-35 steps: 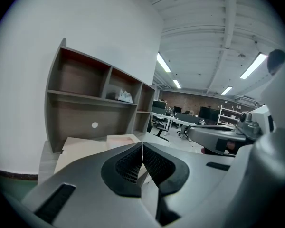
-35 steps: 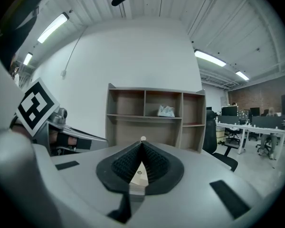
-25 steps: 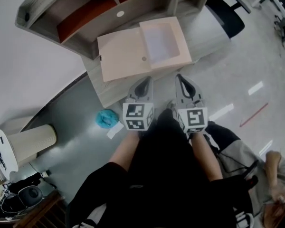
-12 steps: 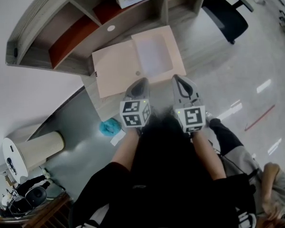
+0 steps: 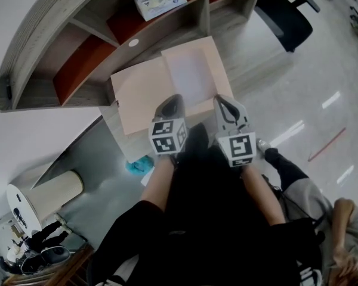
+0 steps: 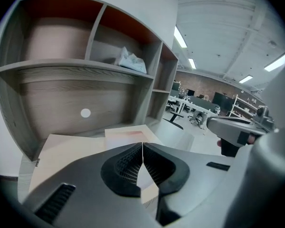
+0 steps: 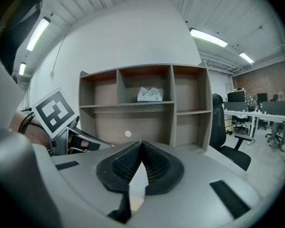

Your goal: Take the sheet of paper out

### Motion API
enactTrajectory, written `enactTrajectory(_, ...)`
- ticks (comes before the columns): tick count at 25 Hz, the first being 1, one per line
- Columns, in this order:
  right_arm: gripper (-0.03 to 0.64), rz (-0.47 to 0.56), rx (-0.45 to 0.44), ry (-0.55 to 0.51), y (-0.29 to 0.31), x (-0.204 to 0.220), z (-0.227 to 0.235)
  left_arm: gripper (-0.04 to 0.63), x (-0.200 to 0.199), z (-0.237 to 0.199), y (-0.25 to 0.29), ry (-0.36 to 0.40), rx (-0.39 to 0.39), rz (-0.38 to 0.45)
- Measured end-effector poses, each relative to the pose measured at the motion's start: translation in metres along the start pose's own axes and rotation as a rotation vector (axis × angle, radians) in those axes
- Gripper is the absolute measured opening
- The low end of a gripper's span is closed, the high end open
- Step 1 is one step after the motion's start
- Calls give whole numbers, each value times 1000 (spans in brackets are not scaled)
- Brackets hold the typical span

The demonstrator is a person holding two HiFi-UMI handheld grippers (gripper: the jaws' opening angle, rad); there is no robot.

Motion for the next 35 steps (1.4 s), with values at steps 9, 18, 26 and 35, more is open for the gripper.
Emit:
enactTrajectory(9,17,-75,22,24,57,8,9,46,-5,-40,54,2,27,-107)
enactTrajectory(18,17,-160,27,50,98,27,20,46,9,-70,108,-55,50,-222)
enactTrajectory(26,17,-208,35,73,115,40,22,48,10,-95,152,-38,34,-270)
enactTrajectory(35,17,-225,69,89,125,41,25,132,37,-115,180,-141,66,-393)
Point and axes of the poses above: the fingertips, and each gripper's own axes: y forward along the fingers, z to its right, x out of its underside, the point moved 4 cm from there along -y, backward along the fingers, and after that the axes turned 4 degrees about y, right-handed, at the moved point
